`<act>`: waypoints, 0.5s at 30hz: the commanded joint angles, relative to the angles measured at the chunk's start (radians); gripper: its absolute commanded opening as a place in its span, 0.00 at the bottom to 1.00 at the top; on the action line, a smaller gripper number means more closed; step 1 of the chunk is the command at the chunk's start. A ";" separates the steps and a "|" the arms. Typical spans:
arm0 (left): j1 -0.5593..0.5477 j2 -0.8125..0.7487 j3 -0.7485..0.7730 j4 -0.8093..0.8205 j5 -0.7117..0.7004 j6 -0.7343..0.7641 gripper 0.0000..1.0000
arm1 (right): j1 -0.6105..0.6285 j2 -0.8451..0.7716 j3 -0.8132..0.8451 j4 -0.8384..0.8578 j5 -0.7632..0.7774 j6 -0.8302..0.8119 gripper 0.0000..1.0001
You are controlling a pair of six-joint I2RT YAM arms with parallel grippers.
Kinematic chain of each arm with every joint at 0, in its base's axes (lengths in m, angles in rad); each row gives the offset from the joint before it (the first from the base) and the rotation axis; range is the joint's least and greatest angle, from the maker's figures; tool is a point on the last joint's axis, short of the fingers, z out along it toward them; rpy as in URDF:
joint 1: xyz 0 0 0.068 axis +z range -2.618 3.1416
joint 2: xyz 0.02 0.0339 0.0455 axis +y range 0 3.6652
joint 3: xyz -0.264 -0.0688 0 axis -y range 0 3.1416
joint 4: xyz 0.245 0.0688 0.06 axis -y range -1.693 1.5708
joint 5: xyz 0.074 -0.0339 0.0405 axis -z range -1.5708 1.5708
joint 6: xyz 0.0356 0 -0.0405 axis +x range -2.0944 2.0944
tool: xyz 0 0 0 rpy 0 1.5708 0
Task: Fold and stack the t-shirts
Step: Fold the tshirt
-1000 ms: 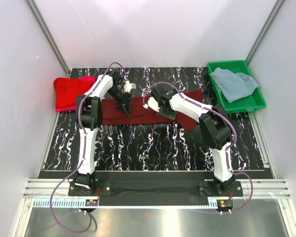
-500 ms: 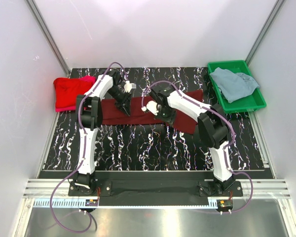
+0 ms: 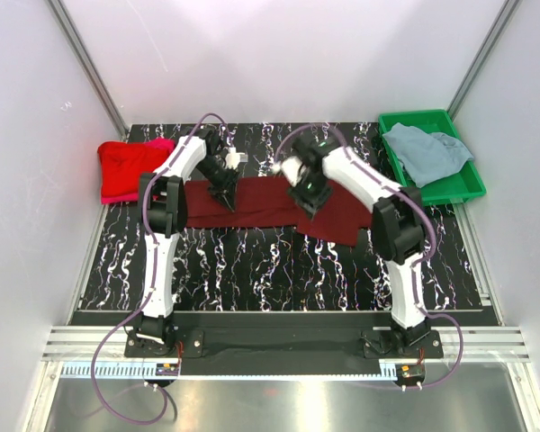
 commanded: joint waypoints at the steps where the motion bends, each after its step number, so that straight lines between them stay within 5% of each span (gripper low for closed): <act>1: 0.001 -0.077 0.064 -0.072 -0.097 0.031 0.23 | -0.134 -0.040 0.141 0.067 -0.098 0.139 0.54; 6: 0.030 -0.057 0.124 -0.069 -0.126 0.044 0.28 | -0.274 0.011 0.146 0.127 -0.207 0.318 0.52; 15: 0.039 -0.036 0.070 -0.053 -0.164 0.030 0.31 | -0.326 0.161 0.174 0.095 -0.259 0.398 0.56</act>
